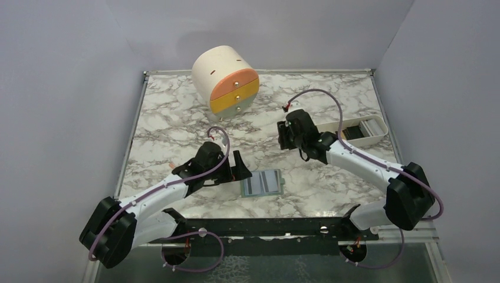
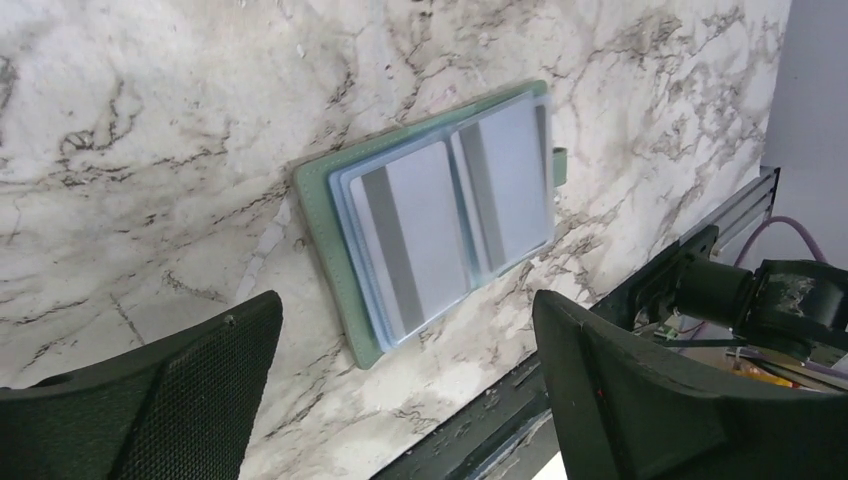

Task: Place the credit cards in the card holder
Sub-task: Insert the credit card into the card holder, then pick up the credit card from the storage box.

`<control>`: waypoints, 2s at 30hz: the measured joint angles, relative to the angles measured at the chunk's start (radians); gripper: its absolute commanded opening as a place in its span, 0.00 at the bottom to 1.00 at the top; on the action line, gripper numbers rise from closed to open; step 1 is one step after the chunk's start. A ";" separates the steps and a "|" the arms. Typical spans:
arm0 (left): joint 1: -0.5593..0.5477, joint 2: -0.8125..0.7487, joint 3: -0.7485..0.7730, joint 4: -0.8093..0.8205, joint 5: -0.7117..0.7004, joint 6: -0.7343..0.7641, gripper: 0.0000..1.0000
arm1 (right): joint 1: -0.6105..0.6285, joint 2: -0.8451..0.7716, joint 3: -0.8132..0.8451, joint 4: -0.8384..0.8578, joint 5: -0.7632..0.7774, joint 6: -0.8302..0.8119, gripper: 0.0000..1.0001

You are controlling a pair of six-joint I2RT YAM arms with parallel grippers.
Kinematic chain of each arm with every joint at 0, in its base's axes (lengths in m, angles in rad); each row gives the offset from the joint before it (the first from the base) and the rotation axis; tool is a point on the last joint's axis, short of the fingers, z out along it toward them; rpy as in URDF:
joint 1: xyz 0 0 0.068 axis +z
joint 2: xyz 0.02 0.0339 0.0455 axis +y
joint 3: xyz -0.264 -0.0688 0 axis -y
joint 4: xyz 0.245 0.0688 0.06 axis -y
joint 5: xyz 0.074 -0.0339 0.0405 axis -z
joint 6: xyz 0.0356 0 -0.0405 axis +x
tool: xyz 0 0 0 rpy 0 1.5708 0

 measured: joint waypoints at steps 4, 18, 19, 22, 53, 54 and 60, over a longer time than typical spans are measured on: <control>0.000 -0.029 0.060 -0.065 -0.012 0.042 0.99 | -0.105 0.002 0.067 -0.055 0.144 -0.122 0.43; 0.000 -0.039 0.204 -0.237 -0.033 0.219 0.99 | -0.549 0.134 0.201 -0.089 0.346 -0.457 0.43; 0.000 -0.039 0.206 -0.243 -0.032 0.227 0.99 | -0.572 0.136 0.196 -0.083 0.354 -0.480 0.43; 0.000 -0.042 0.217 -0.272 -0.031 0.244 0.99 | -0.627 0.137 0.165 -0.037 0.367 -0.561 0.43; 0.014 -0.003 0.278 -0.323 -0.018 0.331 0.99 | -0.802 0.316 0.119 0.190 0.382 -0.829 0.40; 0.014 -0.003 0.278 -0.323 -0.017 0.331 0.99 | -0.802 0.317 0.119 0.190 0.379 -0.829 0.40; 0.014 -0.002 0.278 -0.323 -0.013 0.330 0.99 | -0.803 0.317 0.118 0.190 0.354 -0.829 0.45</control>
